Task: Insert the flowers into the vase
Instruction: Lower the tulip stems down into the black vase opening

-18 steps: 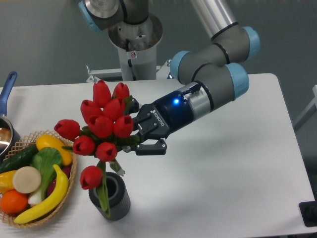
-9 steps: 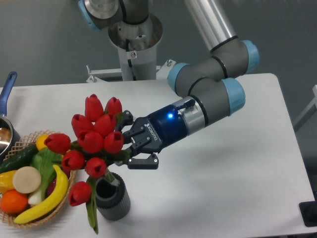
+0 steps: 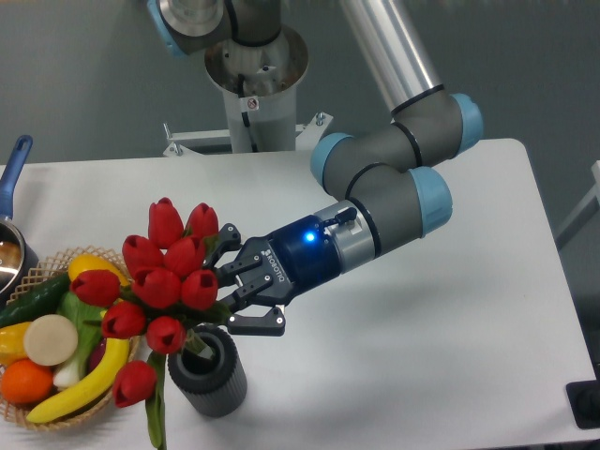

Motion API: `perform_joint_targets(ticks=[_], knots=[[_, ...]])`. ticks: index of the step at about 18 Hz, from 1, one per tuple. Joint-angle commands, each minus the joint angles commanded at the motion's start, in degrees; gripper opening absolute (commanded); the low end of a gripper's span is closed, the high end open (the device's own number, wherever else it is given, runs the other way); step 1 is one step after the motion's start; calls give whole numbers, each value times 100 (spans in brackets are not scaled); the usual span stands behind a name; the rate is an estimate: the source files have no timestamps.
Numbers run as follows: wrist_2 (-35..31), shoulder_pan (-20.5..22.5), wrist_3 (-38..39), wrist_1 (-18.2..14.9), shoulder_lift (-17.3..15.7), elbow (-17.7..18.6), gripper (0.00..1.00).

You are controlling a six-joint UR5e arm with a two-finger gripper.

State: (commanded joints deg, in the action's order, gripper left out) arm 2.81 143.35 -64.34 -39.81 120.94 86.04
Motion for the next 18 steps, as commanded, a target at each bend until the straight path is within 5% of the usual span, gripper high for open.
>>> perform_joint_targets(ticks=[18], knots=[[-193, -35, -149, 9, 369, 370, 31]])
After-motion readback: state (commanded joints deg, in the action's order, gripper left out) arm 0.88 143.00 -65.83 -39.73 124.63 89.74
